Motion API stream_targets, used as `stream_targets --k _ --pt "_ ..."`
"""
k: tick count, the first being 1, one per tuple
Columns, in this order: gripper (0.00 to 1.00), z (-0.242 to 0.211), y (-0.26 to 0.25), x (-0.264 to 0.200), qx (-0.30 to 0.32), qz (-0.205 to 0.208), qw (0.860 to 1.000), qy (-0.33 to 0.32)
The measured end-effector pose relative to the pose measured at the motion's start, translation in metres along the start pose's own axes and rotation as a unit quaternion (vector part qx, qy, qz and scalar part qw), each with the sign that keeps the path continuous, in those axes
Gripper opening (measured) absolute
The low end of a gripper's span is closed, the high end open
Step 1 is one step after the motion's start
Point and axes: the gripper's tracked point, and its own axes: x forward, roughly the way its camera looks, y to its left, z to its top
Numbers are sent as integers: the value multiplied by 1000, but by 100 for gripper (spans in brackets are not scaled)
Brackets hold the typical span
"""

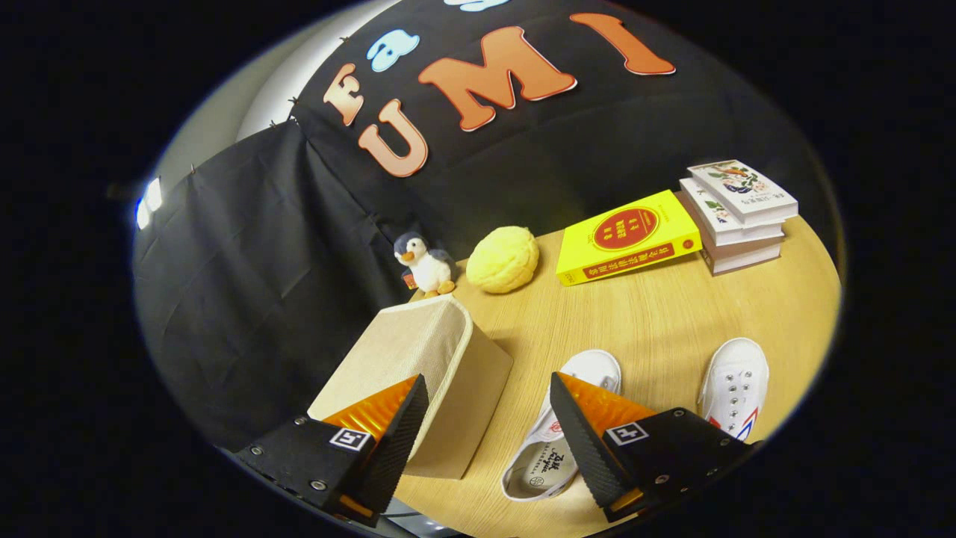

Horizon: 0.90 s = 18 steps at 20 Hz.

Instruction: Open the storage box then place both shoes into the box .Put the left shoe in first, then the right shoe, with the right side of both shoes facing outward in a uniform manner.

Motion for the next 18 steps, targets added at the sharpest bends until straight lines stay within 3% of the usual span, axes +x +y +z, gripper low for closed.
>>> stream_targets --k 7,15,18 --pt "98 -21 41 37 93 107 989 51" --pt "98 -41 67 52 181 197 958 102" --pt "97 -35 73 52 196 210 953 101"
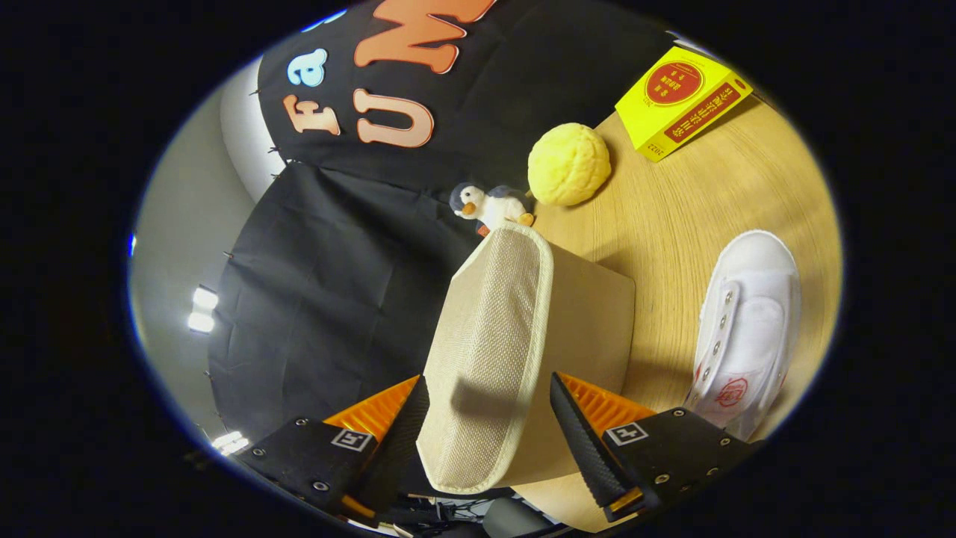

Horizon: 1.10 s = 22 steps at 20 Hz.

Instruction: Open the storage box then place both shoes into the box .Put the left shoe in first, then the right shoe, with the right side of both shoes facing outward in a uniform manner.

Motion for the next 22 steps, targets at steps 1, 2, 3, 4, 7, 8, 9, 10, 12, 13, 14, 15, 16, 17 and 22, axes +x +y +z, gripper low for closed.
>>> stream_targets --k 1,2,3,4,7,8,9,10,12,13,14,15,16,17,22 --pt "97 4 5 -2 -2 3 1000 -9" --pt "96 8 9 -4 -5 1 1000 -15" --pt "92 10 11 -7 -12 -6 1000 -18" --pt "87 11 13 -9 -17 -10 1000 -21" --pt "48 18 38 -14 -24 2 999 -30" --pt "41 22 49 -17 -37 4 999 -37" --pt "31 24 61 -18 -53 8 998 -39" --pt "29 24 72 -17 -66 8 997 -38" --pt "29 27 93 -12 -95 4 995 -39" --pt "29 30 104 -9 -110 2 993 -42" --pt "29 32 115 -6 -122 0 992 -45" --pt "29 34 126 -2 -131 -1 990 -47" --pt "29 34 138 3 -142 -2 989 -47" --pt "28 36 152 7 -152 -2 987 -51" --pt "17 31 218 52 -205 1 978 -43"
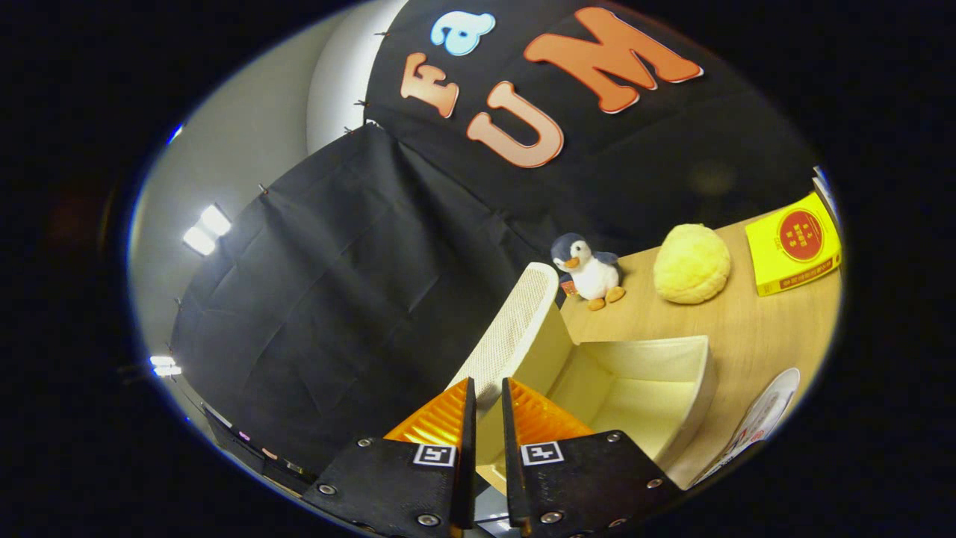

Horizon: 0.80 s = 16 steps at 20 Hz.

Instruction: Open the storage box then place both shoes into the box .Put the left shoe in first, then the right shoe, with the right side of both shoes facing outward in a uniform manner.

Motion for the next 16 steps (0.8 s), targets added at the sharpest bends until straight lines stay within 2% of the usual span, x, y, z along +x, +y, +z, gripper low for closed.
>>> stream_targets --k 7,10,12,13,15,16 --pt "13 -20 67 89 -47 12 998 35" --pt "13 -37 87 115 -89 -4 995 47" --pt "13 -40 82 131 -104 -32 993 53" --pt "28 -41 82 137 -110 -37 992 51" --pt "51 -40 73 133 -123 -57 990 46" --pt "55 -38 66 131 -131 -72 988 42"
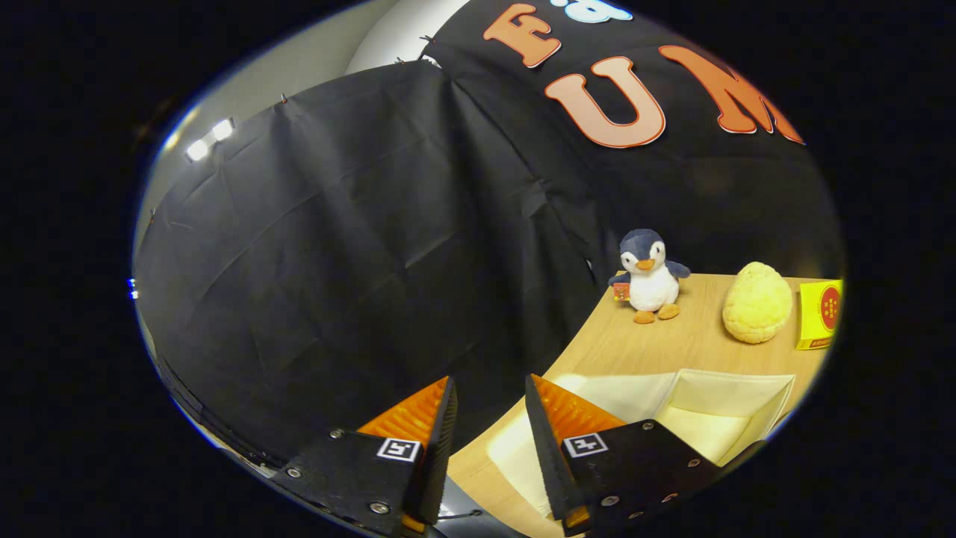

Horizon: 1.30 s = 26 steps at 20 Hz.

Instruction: Open the storage box then place both shoes into the box .Put the left shoe in first, then the right shoe, with the right side of both shoes facing outward in a uniform manner.

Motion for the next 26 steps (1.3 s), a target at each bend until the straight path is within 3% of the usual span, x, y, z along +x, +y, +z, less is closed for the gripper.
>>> stream_targets --k 3,5,16,26 --pt "84 6 -39 -14 -13 -53 998 -17" --pt "98 11 -69 -31 -19 -91 995 -30" --pt "98 -22 -229 -170 -7 -271 962 -39" --pt "98 -88 -312 -250 29 -363 931 -13"
